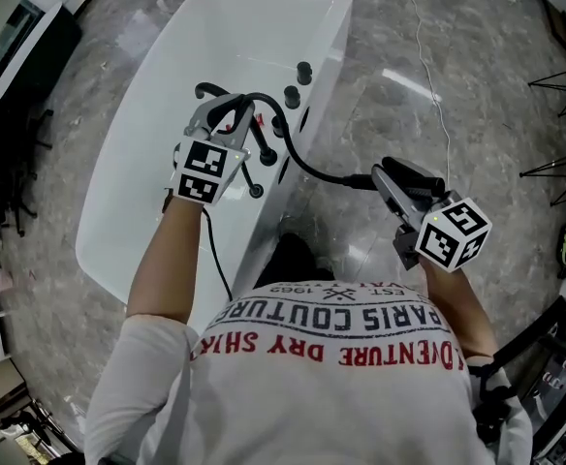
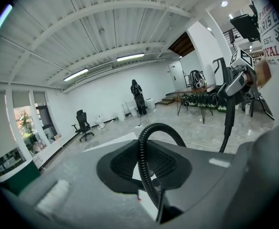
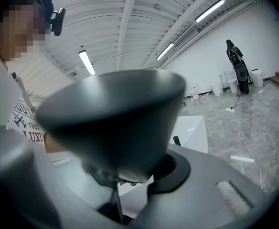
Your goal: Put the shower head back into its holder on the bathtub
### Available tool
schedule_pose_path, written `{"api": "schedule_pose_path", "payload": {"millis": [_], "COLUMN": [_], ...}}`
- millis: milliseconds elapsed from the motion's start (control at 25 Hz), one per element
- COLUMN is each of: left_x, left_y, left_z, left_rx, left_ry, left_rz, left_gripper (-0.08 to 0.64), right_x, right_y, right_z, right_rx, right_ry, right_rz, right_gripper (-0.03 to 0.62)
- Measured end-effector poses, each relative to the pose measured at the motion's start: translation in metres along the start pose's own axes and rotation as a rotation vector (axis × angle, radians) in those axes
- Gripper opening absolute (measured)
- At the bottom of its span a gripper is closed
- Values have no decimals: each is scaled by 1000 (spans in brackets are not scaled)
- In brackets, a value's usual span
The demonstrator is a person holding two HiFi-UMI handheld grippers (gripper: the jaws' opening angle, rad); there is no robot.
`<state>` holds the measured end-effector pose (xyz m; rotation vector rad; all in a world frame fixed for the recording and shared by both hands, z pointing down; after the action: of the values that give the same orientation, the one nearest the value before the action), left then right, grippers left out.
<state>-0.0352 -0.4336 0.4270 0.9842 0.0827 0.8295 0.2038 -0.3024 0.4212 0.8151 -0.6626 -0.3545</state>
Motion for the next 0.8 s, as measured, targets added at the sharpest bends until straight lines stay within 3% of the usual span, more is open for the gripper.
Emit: {"api": "schedule_pose_path", "payload": {"millis": [320, 600, 800], "left_x": [6, 12, 16], "left_y": [34, 74, 124], "left_z": [19, 15, 18], "left_rx": [-27, -35, -70], "left_ry": [64, 64, 64], "left_rz": [-44, -180, -303], "left_gripper": [57, 58, 58], "right_x": [10, 1, -6], "right_y": [1, 2, 11], "right_z": [26, 37, 51], "right_rx": [-29, -45, -65], "right_ry": [-6, -30, -48], "right_rz": [23, 23, 17], "right_gripper": [110, 110, 109]}}
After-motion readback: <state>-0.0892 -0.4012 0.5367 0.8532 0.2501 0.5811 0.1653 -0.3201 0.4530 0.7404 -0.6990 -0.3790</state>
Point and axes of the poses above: the fingertips, and each gripper's own axes: z forward along the fingers, x to its right, y out of its underside, the point moved 2 cm from there along -z, backward along the fingers, and after that the axes turned 12 degrees about -x, right-handed, at the moved point
